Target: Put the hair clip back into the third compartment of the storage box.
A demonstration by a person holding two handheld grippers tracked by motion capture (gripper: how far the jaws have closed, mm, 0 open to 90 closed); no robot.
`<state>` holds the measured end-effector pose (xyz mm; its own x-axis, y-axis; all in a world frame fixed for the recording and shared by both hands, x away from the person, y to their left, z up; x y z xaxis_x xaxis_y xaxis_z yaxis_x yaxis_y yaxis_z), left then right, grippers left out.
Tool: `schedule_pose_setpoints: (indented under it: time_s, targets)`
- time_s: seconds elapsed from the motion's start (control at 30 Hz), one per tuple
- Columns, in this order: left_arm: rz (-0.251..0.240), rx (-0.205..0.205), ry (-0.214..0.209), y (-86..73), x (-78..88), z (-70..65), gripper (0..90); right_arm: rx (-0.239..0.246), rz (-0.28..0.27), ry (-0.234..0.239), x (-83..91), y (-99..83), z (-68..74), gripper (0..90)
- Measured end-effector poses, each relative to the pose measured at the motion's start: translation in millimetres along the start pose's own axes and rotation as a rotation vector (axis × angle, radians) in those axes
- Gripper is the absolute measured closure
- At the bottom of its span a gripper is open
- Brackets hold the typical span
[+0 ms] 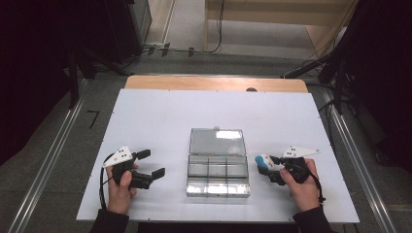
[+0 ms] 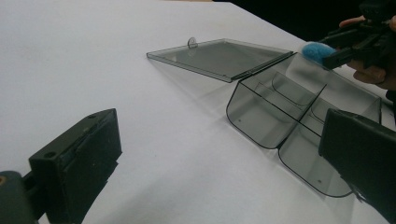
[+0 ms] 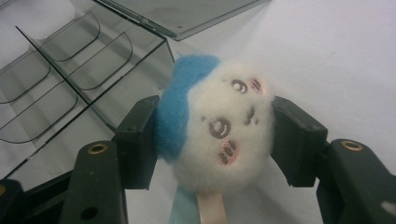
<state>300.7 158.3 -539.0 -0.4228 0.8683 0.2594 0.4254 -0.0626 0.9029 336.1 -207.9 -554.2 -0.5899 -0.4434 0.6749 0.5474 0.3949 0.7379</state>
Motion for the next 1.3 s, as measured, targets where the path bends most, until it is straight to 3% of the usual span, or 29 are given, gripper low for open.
schedule_pose_setpoints:
  time_s: [0.97, 1.3]
  targets:
    - [0.001, -0.004, -0.004, -0.9, 0.3, -1.0, 0.0, -0.05, -0.054, 0.035, 15.5, 19.1, 3.5, 36.8]
    - [0.001, -0.004, -0.004, -1.0, 0.3, -1.2, 0.0, -0.041, -0.058, 0.047, 17.7, 22.8, 11.3, 36.7]
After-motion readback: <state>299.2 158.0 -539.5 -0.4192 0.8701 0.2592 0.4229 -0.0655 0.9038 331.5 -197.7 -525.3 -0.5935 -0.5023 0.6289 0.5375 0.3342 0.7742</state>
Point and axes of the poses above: each handheld gripper's, and its own axes: x roughly backward along the jaws, y roughly out of its top, z roughly to its left, the point moved 10 cm from there along -x, roughly forward along the jaws, and after that the axes turned 13 degrees about -y, right-handed, at the moved point
